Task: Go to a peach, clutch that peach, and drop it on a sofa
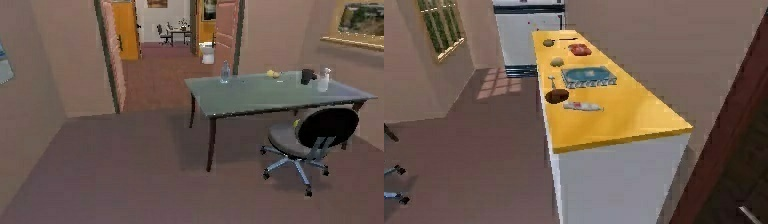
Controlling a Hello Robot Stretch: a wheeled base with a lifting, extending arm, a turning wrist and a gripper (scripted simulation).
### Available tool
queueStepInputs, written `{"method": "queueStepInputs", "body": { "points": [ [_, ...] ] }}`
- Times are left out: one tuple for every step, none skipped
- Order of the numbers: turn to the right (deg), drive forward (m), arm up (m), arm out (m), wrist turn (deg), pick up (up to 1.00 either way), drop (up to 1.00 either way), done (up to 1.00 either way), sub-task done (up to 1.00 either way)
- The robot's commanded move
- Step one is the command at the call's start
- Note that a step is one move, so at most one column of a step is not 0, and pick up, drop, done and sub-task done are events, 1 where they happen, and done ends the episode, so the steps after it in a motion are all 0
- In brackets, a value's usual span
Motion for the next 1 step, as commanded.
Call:
{"method": "queueStepInputs", "body": {
  "points": [
    [0.0,0.60,0.00,0.00,0.0,0.00,0.00,0.00,0.00]
  ]
}}
